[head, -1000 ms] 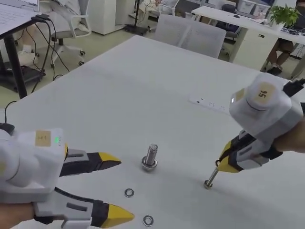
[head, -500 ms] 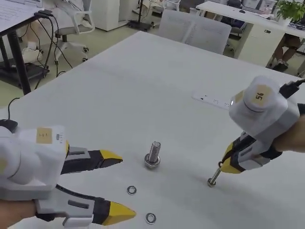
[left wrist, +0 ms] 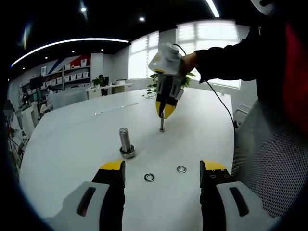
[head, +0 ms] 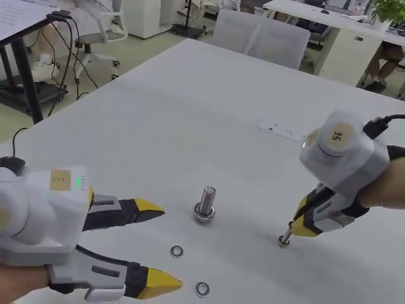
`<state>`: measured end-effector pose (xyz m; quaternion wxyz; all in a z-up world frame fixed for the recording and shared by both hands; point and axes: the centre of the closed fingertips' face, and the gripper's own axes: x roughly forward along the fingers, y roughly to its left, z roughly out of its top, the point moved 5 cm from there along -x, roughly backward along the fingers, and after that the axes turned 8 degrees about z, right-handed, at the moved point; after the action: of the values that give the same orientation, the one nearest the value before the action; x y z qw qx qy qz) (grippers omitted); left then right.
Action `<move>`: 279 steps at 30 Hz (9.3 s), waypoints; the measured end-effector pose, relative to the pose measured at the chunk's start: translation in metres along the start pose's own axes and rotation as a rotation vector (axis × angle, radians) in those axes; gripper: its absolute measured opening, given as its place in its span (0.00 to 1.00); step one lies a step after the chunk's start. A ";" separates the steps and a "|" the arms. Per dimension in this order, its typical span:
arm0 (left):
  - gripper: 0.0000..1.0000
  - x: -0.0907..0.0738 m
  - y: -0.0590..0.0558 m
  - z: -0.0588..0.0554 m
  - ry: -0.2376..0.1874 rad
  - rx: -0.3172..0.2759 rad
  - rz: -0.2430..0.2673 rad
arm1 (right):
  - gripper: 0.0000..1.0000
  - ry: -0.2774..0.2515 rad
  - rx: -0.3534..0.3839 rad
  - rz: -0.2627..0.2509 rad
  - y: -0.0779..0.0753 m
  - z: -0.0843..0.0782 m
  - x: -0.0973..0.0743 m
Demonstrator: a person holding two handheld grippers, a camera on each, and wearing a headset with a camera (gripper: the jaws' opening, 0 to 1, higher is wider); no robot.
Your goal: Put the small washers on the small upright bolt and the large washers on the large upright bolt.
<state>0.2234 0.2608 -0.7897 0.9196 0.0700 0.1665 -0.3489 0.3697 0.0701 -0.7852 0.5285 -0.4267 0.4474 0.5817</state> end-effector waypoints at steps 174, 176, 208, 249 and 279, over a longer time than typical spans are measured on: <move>0.59 -0.006 -0.005 0.003 0.016 0.034 -0.012 | 0.13 -0.004 0.016 -0.015 0.051 -0.024 0.013; 0.59 -0.006 -0.005 0.002 0.017 0.034 -0.013 | 0.13 -0.005 0.024 -0.030 0.047 -0.028 0.007; 0.59 -0.005 -0.001 -0.001 0.026 0.025 0.001 | 0.13 -0.038 -0.049 -0.106 0.012 0.006 -0.025; 0.58 -0.005 -0.003 -0.005 0.041 0.014 0.004 | 0.13 0.007 -0.031 -0.028 -0.002 -0.005 0.023; 0.57 -0.005 -0.002 -0.007 0.042 0.015 0.006 | 0.19 0.000 0.006 -0.026 0.000 -0.019 0.026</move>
<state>0.2172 0.2638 -0.7942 0.9164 0.0849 0.1830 -0.3458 0.3677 0.0574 -0.8153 0.5373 -0.4308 0.4438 0.5734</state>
